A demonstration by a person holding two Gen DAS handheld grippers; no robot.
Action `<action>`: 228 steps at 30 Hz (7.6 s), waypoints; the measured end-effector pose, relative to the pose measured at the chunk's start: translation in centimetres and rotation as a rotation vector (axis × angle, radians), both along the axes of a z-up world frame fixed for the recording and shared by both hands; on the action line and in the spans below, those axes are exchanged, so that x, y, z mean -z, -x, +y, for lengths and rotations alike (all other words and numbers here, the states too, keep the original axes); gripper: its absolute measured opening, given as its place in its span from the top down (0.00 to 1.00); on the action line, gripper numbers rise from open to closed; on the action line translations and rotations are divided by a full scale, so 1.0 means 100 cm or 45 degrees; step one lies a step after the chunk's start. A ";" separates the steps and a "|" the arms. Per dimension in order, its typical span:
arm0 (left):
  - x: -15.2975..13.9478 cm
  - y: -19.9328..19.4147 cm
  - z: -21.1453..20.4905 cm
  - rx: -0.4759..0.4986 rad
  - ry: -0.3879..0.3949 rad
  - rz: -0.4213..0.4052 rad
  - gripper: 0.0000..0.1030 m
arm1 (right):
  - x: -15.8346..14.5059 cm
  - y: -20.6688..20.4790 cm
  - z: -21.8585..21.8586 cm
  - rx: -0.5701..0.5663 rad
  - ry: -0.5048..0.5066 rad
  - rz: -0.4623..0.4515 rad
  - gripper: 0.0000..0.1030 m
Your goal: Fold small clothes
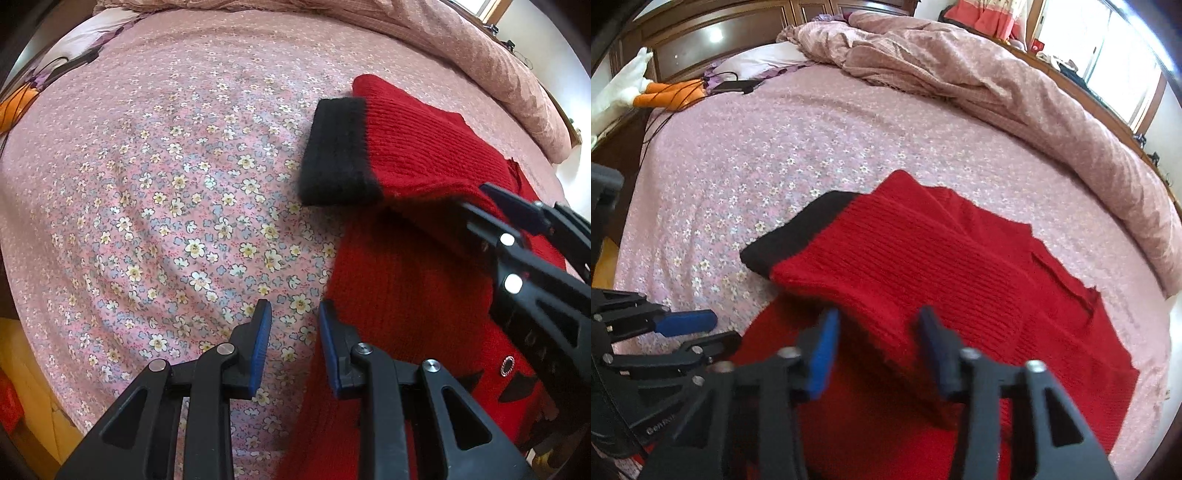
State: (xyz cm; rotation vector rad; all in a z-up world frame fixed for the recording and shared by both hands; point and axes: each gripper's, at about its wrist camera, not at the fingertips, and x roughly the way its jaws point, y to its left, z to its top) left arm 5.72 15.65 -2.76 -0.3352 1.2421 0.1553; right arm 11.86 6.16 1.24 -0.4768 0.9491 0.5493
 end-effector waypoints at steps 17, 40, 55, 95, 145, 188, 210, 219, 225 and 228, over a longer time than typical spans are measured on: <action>-0.008 0.013 -0.009 -0.029 -0.038 -0.022 0.81 | -0.067 0.003 -0.123 0.483 -0.364 -0.155 0.90; -0.055 -0.010 -0.053 0.173 -0.090 -0.131 0.81 | -0.001 0.025 -0.265 0.935 -0.461 0.159 0.62; -0.037 -0.070 -0.091 0.306 -0.154 -0.077 0.81 | -0.034 0.015 -0.316 0.918 -0.476 0.070 0.59; -0.020 -0.071 -0.096 0.270 -0.168 -0.064 0.77 | 0.025 -0.027 -0.311 0.788 -0.549 0.238 0.90; -0.017 -0.109 -0.105 0.305 -0.352 -0.214 0.76 | 0.031 -0.054 -0.331 0.880 -0.413 0.165 0.66; -0.052 0.057 -0.062 0.238 -0.266 -0.110 0.76 | -0.019 0.128 -0.330 0.953 -0.411 0.171 0.51; -0.009 0.087 -0.067 0.337 -0.053 -0.009 0.76 | 0.038 0.162 -0.343 0.932 -0.426 0.391 0.51; 0.002 0.093 -0.077 0.402 0.026 0.022 0.76 | 0.053 0.163 -0.337 0.909 -0.445 0.435 0.50; 0.008 0.104 -0.074 0.414 0.079 0.029 0.76 | 0.055 0.168 -0.334 0.881 -0.453 0.436 0.50; 0.007 0.108 -0.073 0.415 0.098 0.029 0.76 | 0.056 0.170 -0.332 0.858 -0.446 0.437 0.50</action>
